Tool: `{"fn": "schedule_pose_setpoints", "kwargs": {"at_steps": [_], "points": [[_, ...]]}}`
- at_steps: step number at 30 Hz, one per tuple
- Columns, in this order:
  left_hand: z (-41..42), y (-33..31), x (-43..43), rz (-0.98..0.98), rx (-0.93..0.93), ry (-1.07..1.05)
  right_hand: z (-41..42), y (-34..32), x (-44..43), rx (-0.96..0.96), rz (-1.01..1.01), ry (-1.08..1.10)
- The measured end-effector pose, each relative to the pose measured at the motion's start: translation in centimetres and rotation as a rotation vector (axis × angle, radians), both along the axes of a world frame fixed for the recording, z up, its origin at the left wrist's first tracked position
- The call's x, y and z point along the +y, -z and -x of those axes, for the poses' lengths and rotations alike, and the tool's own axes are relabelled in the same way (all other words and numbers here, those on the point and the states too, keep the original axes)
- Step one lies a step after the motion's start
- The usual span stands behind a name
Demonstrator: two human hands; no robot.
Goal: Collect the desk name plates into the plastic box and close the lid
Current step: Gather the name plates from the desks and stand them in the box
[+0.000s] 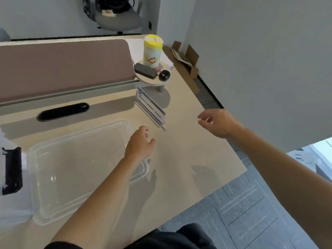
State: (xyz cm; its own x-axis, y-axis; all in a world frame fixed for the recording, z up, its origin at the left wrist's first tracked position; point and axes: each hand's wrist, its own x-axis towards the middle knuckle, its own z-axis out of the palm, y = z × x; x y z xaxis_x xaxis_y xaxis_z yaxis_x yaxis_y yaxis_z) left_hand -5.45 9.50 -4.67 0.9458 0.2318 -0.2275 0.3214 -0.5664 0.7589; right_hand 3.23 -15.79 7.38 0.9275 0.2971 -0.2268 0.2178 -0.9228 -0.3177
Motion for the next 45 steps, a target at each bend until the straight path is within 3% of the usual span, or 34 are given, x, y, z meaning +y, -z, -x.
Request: {"fn": "schedule_pose_setpoints", "kwargs": {"at_steps": [14, 19, 27, 30, 35, 42, 45], "points": [[-3.9, 2.0, -6.0, -0.036, 0.2, -0.332, -16.0, 6.3, 6.7, 0.228, -0.028, -0.501], [-6.6, 1.7, -7.7, -0.054, 0.157, -0.493, -18.6, 9.9, 10.4, 0.442, -0.112, -0.58], [-11.4, 4.1, -7.5, -0.173, 0.224, -0.501, -20.8, 13.7, 14.1, 0.532, -0.206, -0.642], [-11.9, 5.3, -6.5, -0.116, 0.181, -0.601, -19.9, 14.0, 14.5, 0.629, -0.268, -0.673], [-12.1, 6.0, -3.8, -0.224, 0.145, -0.694, -20.6, 14.8, 13.8, 0.54, -0.303, -0.613], [-11.2, 6.6, -1.4, -0.217, 0.091, -0.618, -23.9, 16.8, 10.4, 0.127, -0.193, -0.329], [-11.3, 6.4, -1.6, -0.189, 0.082, -0.6, -23.5, 17.4, 10.3, 0.17, -0.292, -0.205]]}}
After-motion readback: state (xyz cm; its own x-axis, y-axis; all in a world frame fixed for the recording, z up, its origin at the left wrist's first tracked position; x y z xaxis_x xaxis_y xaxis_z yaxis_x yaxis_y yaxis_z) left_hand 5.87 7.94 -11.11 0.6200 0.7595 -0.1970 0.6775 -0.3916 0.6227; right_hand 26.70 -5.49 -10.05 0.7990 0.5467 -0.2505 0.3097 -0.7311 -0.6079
